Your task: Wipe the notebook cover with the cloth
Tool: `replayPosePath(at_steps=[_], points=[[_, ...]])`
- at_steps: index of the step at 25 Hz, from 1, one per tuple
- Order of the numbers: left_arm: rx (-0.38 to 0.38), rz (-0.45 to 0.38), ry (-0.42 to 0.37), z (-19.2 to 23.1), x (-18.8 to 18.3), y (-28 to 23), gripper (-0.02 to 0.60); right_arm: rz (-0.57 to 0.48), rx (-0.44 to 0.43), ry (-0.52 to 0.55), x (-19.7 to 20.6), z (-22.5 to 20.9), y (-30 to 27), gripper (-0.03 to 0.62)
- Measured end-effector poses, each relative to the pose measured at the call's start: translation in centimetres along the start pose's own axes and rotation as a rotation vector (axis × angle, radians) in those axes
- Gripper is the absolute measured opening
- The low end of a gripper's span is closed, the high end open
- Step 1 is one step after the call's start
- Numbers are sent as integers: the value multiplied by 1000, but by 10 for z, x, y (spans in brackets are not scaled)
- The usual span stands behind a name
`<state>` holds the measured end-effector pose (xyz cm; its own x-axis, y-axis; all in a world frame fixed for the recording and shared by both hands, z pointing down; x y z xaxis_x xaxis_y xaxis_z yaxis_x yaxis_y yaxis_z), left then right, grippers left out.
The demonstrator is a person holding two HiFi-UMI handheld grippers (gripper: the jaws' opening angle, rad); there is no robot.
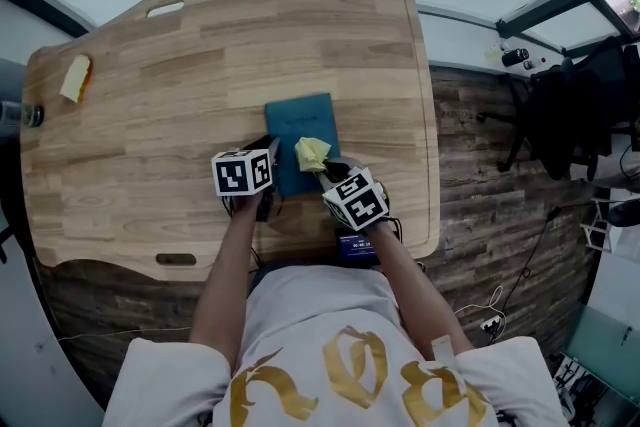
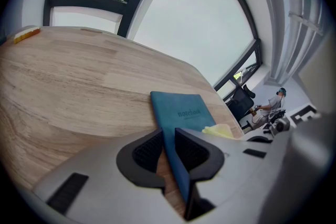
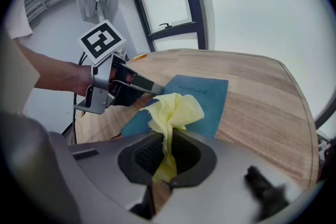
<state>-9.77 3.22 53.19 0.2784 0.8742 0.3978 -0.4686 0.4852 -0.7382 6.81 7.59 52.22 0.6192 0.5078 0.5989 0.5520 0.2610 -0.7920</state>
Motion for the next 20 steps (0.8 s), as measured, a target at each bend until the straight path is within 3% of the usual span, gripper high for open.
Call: replayPosePath(at_steps=[20], points=[[-9,-9,-11,-2,0,0,83,-3,19,0,-21,-21,-13,37]])
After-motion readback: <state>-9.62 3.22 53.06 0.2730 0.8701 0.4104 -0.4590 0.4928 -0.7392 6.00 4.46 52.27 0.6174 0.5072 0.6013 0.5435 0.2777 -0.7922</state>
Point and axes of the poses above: the fingertips, and each gripper's own axes: y backward along the fingers, z to its left, x out of its underside, the point moved 7 cm from there along y, backward along the fingers, and after that the axes turned 10 degrees about y, right-handed, at the moved point
